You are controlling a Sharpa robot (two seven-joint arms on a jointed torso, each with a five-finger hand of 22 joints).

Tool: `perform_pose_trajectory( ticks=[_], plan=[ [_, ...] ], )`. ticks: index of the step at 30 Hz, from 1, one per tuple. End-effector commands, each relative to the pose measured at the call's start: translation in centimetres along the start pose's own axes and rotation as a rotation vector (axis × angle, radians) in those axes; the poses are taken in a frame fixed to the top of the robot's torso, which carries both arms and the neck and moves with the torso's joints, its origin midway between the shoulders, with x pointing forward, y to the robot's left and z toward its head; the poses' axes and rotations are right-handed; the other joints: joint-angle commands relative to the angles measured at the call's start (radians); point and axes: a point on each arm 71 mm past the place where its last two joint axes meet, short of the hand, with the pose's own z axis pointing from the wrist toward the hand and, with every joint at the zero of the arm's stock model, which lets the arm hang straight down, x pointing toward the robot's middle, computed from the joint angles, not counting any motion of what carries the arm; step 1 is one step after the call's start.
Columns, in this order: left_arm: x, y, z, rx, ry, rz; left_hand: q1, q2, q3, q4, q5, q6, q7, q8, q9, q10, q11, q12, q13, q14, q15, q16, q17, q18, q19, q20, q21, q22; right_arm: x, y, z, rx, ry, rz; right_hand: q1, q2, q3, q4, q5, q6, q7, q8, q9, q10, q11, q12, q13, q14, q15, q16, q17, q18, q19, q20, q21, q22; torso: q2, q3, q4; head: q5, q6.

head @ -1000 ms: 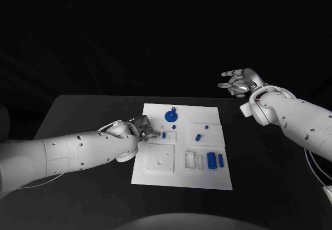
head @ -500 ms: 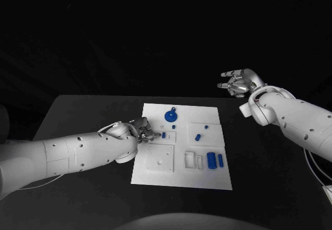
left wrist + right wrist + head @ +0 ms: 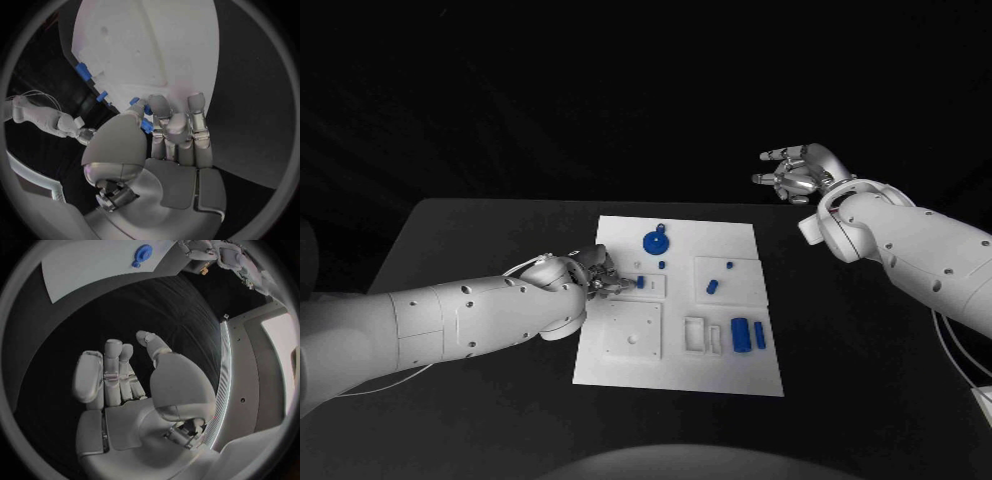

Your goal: Assemble the parts on the task board

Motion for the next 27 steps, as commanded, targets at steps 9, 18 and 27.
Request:
perform_pose_trajectory(
  ticks=[9,18,27],
  plan=[
    [0.93,0.44,-0.04,-0.016,0.046,0.005,0.001,-0.089,-0.003,0.111,-0.003,0.011,0.014,-0.005,-0.011,0.049,-0.002,-0.005,-0.004,-0.012,0.002,-0.009,-0.010,-0.016,-0.006,0.006,-0.011,0.019,0.13,0.06,0.00,-0.007,0.013,-0.004,-0.001,-0.007,0.005,-0.005,0.027,-0.001,0.000,0.003,0.001,-0.001,-0.003,-0.008,-0.002,-0.002,-0.003,-0.005,0.000,0.005,0.046,-0.003,-0.003,0.167,0.000,-0.0001,0.0000,-0.001,-0.001],
    [0.88,0.60,-0.03,-0.020,0.046,0.004,-0.003,-0.093,-0.004,0.110,-0.004,0.011,0.014,-0.009,-0.016,0.049,-0.002,-0.008,-0.005,-0.013,0.003,-0.012,-0.013,-0.015,-0.007,0.007,-0.012,0.019,0.13,0.03,-0.01,-0.006,0.014,-0.004,-0.002,-0.007,0.006,-0.005,0.029,-0.002,0.000,0.003,0.001,-0.001,-0.003,-0.009,-0.002,-0.002,-0.003,-0.005,0.000,0.005,0.046,-0.003,-0.003,0.167,0.000,-0.0001,0.0001,-0.001,-0.001],
    [0.88,0.87,-0.09,-0.019,0.060,0.011,-0.014,-0.114,-0.018,0.111,-0.010,0.010,0.017,-0.012,-0.017,0.049,0.000,-0.012,-0.007,-0.017,0.003,-0.018,-0.020,-0.013,-0.008,0.009,-0.015,0.019,0.08,-0.07,-0.05,-0.004,0.014,-0.005,-0.002,-0.007,0.006,-0.005,0.029,-0.002,0.000,0.003,0.001,-0.001,-0.003,-0.009,-0.002,-0.002,-0.003,-0.005,0.000,0.005,0.046,-0.003,-0.003,0.167,0.000,-0.0007,0.0001,-0.003,0.001]
  ],
)
